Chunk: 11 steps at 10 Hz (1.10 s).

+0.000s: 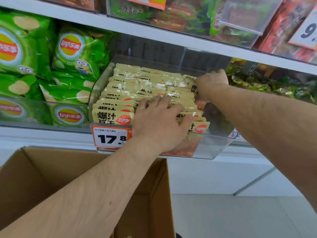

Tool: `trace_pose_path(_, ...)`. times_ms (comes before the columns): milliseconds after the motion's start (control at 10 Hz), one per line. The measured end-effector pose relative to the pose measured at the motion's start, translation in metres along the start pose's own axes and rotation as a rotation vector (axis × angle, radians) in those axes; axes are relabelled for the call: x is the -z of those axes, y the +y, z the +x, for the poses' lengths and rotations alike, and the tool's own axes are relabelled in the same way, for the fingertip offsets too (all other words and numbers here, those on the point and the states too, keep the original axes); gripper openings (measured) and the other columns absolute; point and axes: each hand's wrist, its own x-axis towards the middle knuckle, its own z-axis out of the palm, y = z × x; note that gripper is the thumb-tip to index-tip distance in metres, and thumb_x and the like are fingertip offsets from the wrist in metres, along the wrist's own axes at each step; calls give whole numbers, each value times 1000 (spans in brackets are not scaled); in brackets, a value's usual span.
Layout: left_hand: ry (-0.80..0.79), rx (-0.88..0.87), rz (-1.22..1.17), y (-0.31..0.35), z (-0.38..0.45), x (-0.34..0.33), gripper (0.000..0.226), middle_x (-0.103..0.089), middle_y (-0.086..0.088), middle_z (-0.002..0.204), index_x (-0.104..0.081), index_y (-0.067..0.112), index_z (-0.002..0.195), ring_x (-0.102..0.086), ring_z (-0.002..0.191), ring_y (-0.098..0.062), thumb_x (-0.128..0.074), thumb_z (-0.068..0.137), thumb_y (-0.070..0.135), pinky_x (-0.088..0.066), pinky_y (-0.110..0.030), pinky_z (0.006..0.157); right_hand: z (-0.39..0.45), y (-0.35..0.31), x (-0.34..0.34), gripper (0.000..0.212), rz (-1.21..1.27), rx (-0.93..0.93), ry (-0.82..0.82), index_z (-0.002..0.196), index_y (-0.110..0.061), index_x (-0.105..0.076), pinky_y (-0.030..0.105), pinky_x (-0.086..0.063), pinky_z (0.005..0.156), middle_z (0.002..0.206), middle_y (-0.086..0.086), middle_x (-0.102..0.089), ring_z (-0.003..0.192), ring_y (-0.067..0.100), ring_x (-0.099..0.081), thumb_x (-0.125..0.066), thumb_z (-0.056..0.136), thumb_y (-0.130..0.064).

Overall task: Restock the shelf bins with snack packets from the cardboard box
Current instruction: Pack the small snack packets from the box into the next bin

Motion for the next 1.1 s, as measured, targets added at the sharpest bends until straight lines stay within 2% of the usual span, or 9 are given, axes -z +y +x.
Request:
trace_pose_path(100, 4, 1, -6, 0, 0, 0, 54, -24, 7, 161, -42, 44, 142, -15, 150, -18, -19, 97, 63, -5, -48, 121, -1, -4, -5, 32, -114, 70, 65, 113, -25, -63, 39, -38, 98, 113, 2, -68, 113, 25, -59, -69, 88, -44)
trace_pose_path(200, 5, 3, -3, 1, -1, 0, 54, -24, 7, 161, -42, 44, 142, -15, 150, -17, -19, 97, 63, -5, -47, 121, -5, -5, -11, 19, -138, 126, 130, 112, -23, -64, 35, -45, 82, 112, 3, -70, 106, 27, -64, -62, 93, -25)
trace_pose_path(300, 1, 5, -11, 0, -1, 1, 54, -24, 6, 162, -42, 44, 142, -14, 150, -17, -19, 97, 63, -5, -48, 121, -8, -8, -13, 26, -40, 104, 107, 117, -13, -62, 34, -43, 67, 115, 9, -67, 102, 31, -66, -61, 91, -12)
trace_pose_path(400, -10, 7, -20, 0, -1, 2, 54, -22, 6, 162, -41, 44, 142, -14, 150, -18, -19, 97, 64, -4, -48, 121, -8, -12, -16, 35, 56, 61, 114, 124, -6, -57, 36, -41, 68, 121, 16, -62, 106, 35, -64, -62, 89, -7)
trace_pose_path(500, -19, 2, -21, 1, -2, 3, 54, -22, 6, 162, -41, 44, 143, -13, 150, -18, -18, 97, 63, -4, -48, 121, -6, -12, -18, 49, 101, 24, 106, 134, 1, -47, 40, -50, 76, 126, 23, -56, 110, 39, -62, -64, 88, -3)
trace_pose_path(700, -25, 0, -26, 1, -3, 5, 55, -22, 6, 163, -39, 44, 144, -11, 151, -17, -17, 97, 64, -4, -48, 121, -11, -5, -8, 78, 224, -16, 44, 147, 2, -28, 45, -52, 90, 142, 28, -41, 121, 43, -55, -73, 84, -2)
trace_pose_path(900, -81, 2, -33, 1, -1, 12, 60, -19, 6, 164, -33, 44, 148, -11, 151, -18, -19, 96, 68, -5, -49, 121, -52, 13, 7, 47, 454, -86, 178, 130, -5, -51, 41, -51, 83, 124, 21, -55, 109, 39, -59, -67, 85, -4)
trace_pose_path(1000, -90, -5, -127, 2, -2, 24, 62, -25, 3, 162, -30, 40, 151, -18, 150, -20, -31, 95, 67, -12, -47, 121, -87, 16, 19, 33, 599, -87, 306, 117, -8, -60, 33, -42, 75, 112, 16, -61, 101, 36, -59, -63, 85, -9)
trace_pose_path(1100, 101, -41, -258, 3, -16, 42, 58, -46, 1, 150, -40, 27, 147, -41, 137, -21, -52, 94, 48, -33, -39, 111, -124, 1, 31, 17, 729, -36, 496, 96, -11, -67, 32, -44, 69, 94, 11, -67, 88, 33, -61, -58, 83, -16)
